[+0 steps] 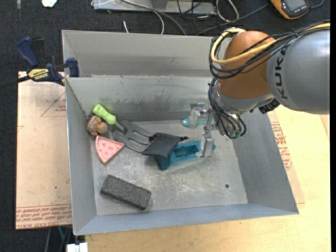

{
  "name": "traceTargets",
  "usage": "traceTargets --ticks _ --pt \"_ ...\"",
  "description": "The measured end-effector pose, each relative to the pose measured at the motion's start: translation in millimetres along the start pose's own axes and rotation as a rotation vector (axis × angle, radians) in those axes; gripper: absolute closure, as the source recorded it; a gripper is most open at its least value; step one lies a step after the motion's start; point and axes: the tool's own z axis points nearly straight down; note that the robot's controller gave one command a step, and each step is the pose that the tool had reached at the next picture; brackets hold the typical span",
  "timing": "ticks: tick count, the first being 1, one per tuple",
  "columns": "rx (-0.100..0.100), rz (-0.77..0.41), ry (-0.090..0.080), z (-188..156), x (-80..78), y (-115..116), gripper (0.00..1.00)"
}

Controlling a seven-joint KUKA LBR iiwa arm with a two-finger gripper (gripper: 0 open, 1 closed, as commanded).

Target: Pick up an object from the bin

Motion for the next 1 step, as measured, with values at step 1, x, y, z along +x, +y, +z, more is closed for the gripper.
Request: traceTargets --ticks 1 --pt "0.000 0.000 -0.007 -4.1 -1.8 0.1 0.00"
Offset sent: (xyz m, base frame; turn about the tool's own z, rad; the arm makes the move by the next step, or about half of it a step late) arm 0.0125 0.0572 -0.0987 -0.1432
